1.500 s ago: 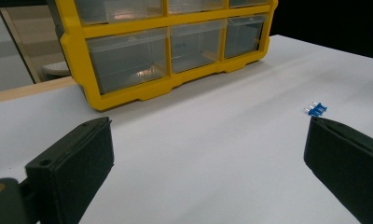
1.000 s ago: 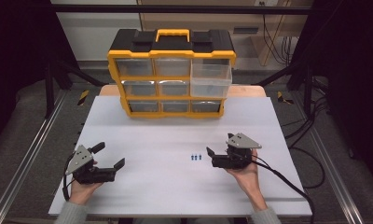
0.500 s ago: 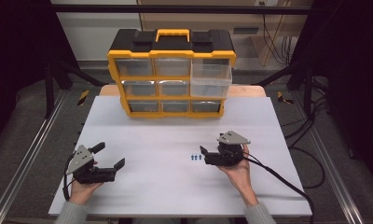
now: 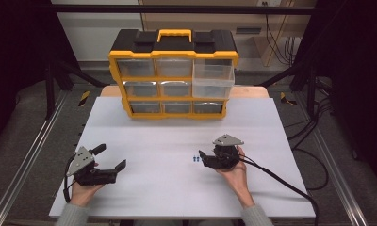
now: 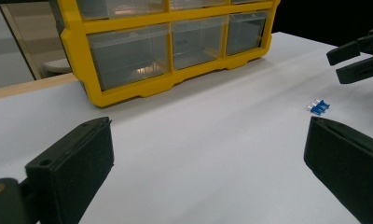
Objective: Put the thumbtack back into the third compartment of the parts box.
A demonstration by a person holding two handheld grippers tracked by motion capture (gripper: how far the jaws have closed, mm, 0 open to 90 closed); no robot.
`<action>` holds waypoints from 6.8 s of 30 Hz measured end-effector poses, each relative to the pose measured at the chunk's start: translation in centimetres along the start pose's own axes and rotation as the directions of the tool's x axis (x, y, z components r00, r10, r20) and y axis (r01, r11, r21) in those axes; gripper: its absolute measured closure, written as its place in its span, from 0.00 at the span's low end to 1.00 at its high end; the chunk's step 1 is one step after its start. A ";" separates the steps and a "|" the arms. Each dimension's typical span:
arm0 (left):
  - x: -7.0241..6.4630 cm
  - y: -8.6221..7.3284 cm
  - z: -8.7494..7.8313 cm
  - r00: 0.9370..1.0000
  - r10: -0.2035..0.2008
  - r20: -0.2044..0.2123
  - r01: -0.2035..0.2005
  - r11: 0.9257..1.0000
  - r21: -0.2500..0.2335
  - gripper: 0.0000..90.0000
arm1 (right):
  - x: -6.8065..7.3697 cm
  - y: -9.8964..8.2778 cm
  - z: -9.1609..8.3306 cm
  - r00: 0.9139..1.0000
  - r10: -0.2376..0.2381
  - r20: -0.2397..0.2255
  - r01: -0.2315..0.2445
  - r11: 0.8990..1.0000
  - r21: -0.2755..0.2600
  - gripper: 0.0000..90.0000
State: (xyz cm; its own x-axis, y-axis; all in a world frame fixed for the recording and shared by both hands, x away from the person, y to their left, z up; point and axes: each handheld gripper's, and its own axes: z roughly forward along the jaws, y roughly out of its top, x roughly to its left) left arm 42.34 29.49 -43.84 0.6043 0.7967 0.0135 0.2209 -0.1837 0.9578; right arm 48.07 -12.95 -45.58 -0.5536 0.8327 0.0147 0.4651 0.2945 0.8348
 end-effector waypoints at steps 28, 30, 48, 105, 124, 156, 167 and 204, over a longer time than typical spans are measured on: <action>0.0 0.0 0.0 1.000 -0.002 0.001 0.002 1.000 0.001 0.01 | 0.9 -1.6 2.1 0.999 -0.023 -0.039 0.028 0.991 0.130 0.68; 0.0 0.0 0.0 1.000 -0.002 0.001 0.002 1.000 0.000 0.01 | 1.0 -1.6 2.2 0.999 -0.027 -0.042 0.032 0.991 0.131 0.71; 0.1 0.0 -0.1 1.000 -0.004 -0.001 0.004 1.000 -0.001 0.01 | 1.2 -1.7 2.4 0.998 -0.044 -0.046 0.051 0.987 0.153 0.85; 0.1 0.0 -0.1 1.000 -0.004 0.001 0.004 1.000 0.000 0.01 | 0.4 1.1 -2.4 0.997 -0.003 -0.078 0.006 0.999 0.039 0.95; 0.0 0.0 0.0 1.000 -0.003 0.002 0.003 1.000 0.002 0.01 | -1.5 3.2 -5.7 0.998 0.006 -0.066 -0.009 0.999 -0.045 0.95; 0.0 0.0 0.0 1.000 -0.004 0.002 0.004 1.000 0.003 0.01 | -2.4 7.6 -9.7 0.998 -0.034 -0.058 0.027 0.992 -0.124 0.95; 0.0 0.0 0.0 1.000 -0.003 0.002 0.003 1.000 0.003 0.01 | -2.3 9.2 -11.1 0.998 -0.040 -0.044 0.033 0.987 -0.157 0.95; 0.1 0.0 -0.1 1.000 -0.005 0.001 0.005 1.000 0.003 0.01 | -2.1 14.7 -13.9 0.998 -0.067 -0.017 0.061 0.970 -0.235 0.95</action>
State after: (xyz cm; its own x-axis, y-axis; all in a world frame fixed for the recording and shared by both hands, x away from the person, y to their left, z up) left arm 42.34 29.59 -43.82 0.6038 0.7971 0.0088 0.2256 -0.1815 0.9572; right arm 46.44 -16.93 -25.70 -0.5949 0.8031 -0.0322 0.2550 0.2265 0.9400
